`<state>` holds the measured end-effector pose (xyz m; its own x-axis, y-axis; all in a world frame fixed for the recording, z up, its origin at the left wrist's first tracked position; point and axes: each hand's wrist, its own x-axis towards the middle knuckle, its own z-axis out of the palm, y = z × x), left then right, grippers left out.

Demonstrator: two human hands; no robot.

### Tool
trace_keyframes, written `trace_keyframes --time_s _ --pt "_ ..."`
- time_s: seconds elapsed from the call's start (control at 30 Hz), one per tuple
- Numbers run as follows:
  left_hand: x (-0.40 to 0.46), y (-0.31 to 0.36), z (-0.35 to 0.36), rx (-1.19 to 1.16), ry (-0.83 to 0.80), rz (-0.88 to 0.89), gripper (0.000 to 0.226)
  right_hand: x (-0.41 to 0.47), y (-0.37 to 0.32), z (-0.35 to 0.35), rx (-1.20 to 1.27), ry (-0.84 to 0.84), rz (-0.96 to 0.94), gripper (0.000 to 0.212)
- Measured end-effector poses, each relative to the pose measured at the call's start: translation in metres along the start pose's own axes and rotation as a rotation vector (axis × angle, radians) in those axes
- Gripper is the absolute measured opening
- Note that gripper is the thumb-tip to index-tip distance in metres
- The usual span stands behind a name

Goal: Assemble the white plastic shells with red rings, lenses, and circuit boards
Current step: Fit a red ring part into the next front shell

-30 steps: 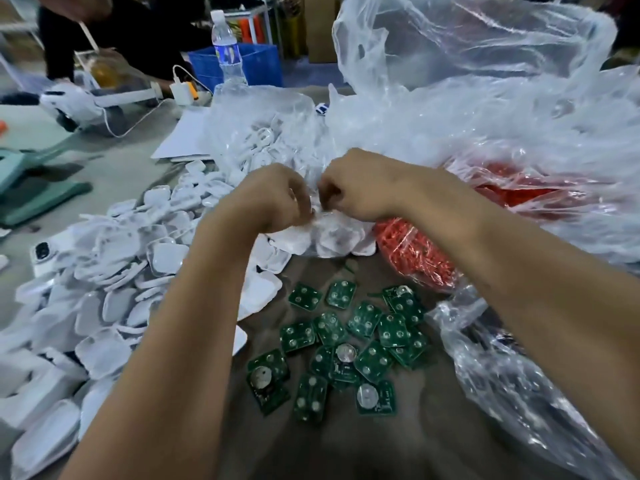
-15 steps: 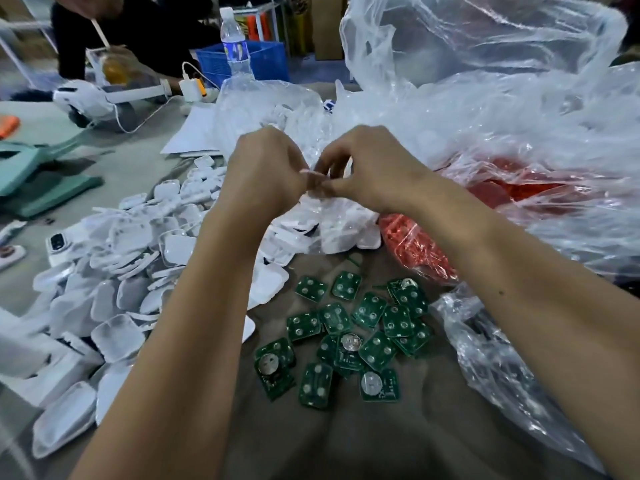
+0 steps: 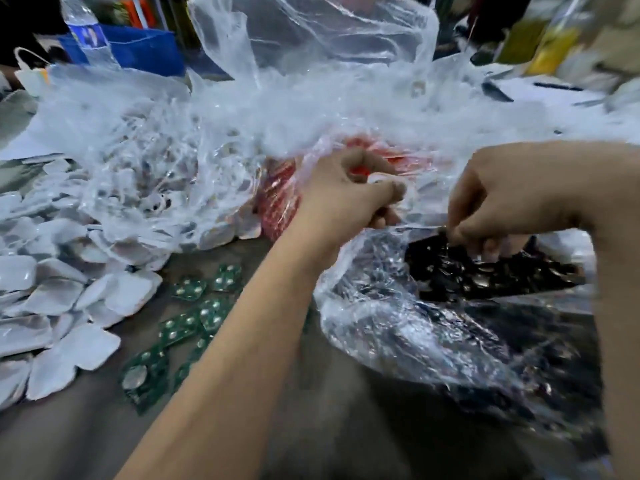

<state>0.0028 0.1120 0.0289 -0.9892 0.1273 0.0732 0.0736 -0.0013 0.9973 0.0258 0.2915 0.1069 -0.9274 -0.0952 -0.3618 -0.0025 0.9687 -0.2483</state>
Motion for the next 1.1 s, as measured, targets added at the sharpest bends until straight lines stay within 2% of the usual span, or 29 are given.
trace_keyframes --time_s 0.07,0.17,0.3,0.53,0.63,0.73,0.8,0.87,0.93,1.03,1.1 --pt "-0.001 -0.004 0.02 0.024 -0.059 0.008 0.011 -0.006 0.013 0.01 -0.019 -0.032 0.048 0.01" --pt "-0.002 -0.006 0.033 0.077 -0.08 0.015 0.01 -0.001 0.017 0.028 -0.09 0.008 0.017 0.034" --pt "-0.001 -0.004 0.031 0.066 -0.012 -0.007 0.008 0.01 0.02 0.04 -0.029 0.071 -0.061 0.02" --pt "-0.002 -0.002 0.006 -0.017 0.102 -0.038 0.01 0.007 0.018 0.023 -0.046 0.05 -0.139 0.019" --pt "-0.001 -0.002 -0.002 -0.017 0.184 -0.027 0.011 -0.001 0.01 0.007 0.078 0.077 -0.257 0.015" --pt "0.001 -0.003 -0.008 -0.004 0.271 -0.009 0.008 0.001 -0.009 -0.01 0.398 0.238 -0.395 0.019" --pt "0.0 -0.003 -0.012 -0.005 0.287 -0.003 0.012 0.017 -0.024 -0.014 0.545 0.379 -0.395 0.023" --pt "0.001 -0.004 -0.017 0.016 0.29 -0.011 0.021 0.044 -0.037 -0.012 0.636 0.463 -0.282 0.025" --pt "0.004 -0.006 -0.022 0.057 0.306 -0.029 0.015 0.065 -0.047 -0.005 0.532 0.415 -0.187 0.025" --pt "0.007 -0.01 -0.029 0.082 0.357 -0.036 0.009 0.088 -0.058 0.009 0.157 0.205 -0.171 0.027" --pt "0.008 -0.012 -0.033 0.073 0.373 -0.028 0.01 0.103 -0.063 0.016 -0.013 0.268 -0.162 0.023"
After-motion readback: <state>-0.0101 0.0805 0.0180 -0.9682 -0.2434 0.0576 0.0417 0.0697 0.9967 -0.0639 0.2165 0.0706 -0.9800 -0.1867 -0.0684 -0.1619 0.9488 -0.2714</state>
